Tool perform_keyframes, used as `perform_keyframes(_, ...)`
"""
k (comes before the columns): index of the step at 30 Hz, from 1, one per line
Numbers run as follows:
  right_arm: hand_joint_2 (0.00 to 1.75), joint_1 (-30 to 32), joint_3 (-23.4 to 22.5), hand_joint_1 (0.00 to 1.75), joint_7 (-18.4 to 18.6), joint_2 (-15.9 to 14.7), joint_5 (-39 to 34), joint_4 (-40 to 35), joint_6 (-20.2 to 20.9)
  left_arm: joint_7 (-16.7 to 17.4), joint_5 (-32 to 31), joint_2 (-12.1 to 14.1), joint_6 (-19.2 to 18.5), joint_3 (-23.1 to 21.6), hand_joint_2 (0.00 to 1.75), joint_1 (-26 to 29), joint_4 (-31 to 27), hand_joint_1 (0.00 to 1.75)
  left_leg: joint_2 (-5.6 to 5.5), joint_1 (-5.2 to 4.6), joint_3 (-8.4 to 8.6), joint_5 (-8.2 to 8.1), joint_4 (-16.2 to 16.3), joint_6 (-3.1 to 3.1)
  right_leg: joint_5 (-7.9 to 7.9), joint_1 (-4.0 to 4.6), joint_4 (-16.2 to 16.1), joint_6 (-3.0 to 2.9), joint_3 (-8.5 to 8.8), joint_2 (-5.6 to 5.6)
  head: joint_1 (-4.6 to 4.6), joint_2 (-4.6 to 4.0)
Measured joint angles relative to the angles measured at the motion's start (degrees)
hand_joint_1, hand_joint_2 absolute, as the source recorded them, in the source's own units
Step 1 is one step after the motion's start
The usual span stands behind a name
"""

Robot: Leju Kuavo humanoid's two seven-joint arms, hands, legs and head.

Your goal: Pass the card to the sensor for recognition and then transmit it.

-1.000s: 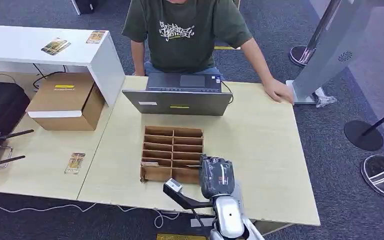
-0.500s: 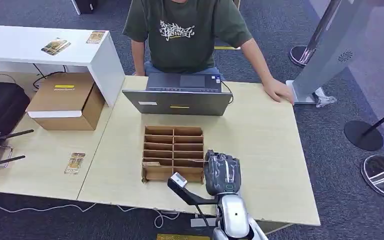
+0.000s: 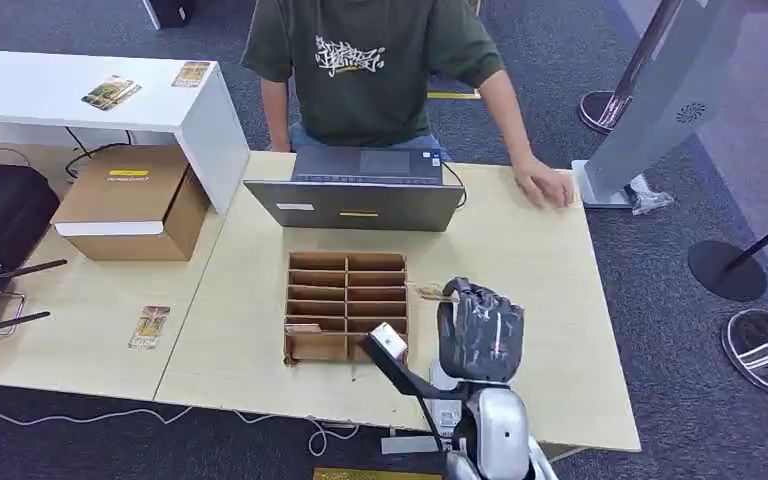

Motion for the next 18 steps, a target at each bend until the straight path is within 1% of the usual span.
perform_keyframes(5,1.75,1.56,-1.29,1.75,-0.20,-0.35,-0.02,-4.05,-2.84,-0.17,0.02,0.02,0.00,-0.26,0.00,0.02,0.00,0.00,0.01,0.00,0.01,0.00,0.00,0.00,0.00,0.00,0.00,0.00,0.00,0.01,0.00,0.00)
perform_keyframes(11,1.75,2.16,-1.77,1.75,-0.24,-0.68,-0.07,-5.69,-3.32,-0.17,0.09,0.02,0.00,-0.48,0.00,0.02,0.00,0.00,0.02,0.01,0.01,0.01,0.00,0.00,0.00,0.01,0.00,0.00,0.01,0.01,0.00,0.00)
perform_keyframes(18,1.75,3.97,-4.37,1.75,-0.46,-0.68,-1.44,-8.58,-9.73,-0.26,1.16,0.00,0.11,-0.48,0.00,0.04,0.00,0.00,0.01,0.00,0.00,0.00,0.00,0.00,0.00,0.00,0.00,0.00,0.01,0.01,0.00,0.00)
